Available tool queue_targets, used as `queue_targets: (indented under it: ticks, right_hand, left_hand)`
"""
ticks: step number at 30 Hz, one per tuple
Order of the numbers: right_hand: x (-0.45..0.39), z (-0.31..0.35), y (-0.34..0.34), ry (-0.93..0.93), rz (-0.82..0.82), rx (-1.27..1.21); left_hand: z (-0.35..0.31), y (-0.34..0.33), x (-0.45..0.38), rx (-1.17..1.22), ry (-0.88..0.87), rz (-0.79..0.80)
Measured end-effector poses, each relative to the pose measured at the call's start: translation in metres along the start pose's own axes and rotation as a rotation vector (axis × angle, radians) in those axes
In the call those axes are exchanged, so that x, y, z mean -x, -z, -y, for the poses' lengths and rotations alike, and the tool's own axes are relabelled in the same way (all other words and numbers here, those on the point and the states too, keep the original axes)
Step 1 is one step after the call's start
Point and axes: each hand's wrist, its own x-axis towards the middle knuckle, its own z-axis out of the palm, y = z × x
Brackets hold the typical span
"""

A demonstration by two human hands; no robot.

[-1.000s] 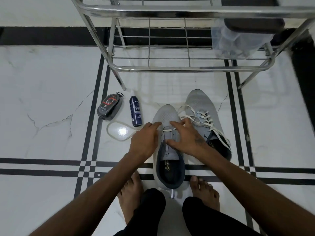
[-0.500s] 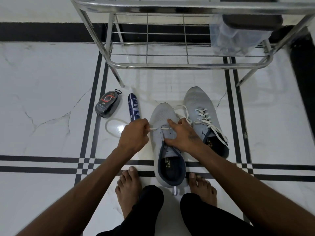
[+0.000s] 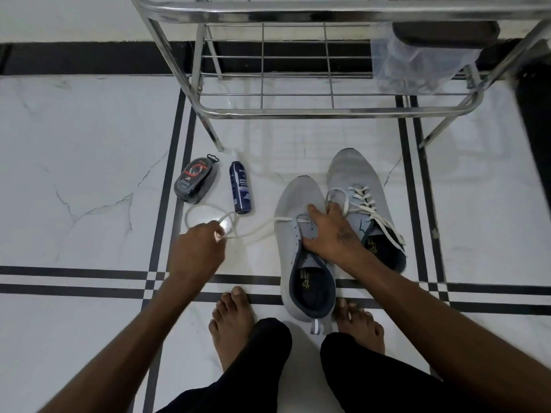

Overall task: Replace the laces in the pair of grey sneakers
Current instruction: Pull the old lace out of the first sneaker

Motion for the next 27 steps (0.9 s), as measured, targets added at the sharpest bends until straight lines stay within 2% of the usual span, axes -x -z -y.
queue_targets:
  ticks: [3,5,8,12,16,22,24,27]
  right_hand:
    - [0.001,0.002,-0.002,-0.005,-0.012,0.008]
    - [0.001,0.002,-0.002,-0.011,-0.011,0.014]
    - [0.0,0.004,-0.004,-0.009,-0.026,0.036]
    - [0.0,0.005,-0.004,0.008,-0.027,0.067]
    - [0.002,0.003,-0.005,0.013,-0.024,0.048]
    - [0.003,0.008,-0.003,-0.007,-0.009,0.046]
    - [0.003,0.008,-0.003,-0.009,-0.004,0.058]
    - [0.003,0.009,-0.004,-0.018,-0.002,0.063]
  left_hand:
    - [-0.039,-0.014,-0.008,0.03,-0.174,-0.035]
    - [-0.065,-0.026,-0.018,0.042,-0.272,0.015]
    - [-0.09,-0.039,-0.03,0.022,-0.301,0.097]
    - [-0.088,-0.035,-0.043,0.084,-0.328,0.068]
    - [-0.046,-0.02,-0.026,0.189,-0.22,-0.03]
    - [0.037,-0.003,0.005,0.227,0.089,-0.011]
    - [0.028,-0.006,0.008,0.184,0.042,-0.058]
    - [-0.019,-0.018,0.001,0.231,-0.119,-0.099]
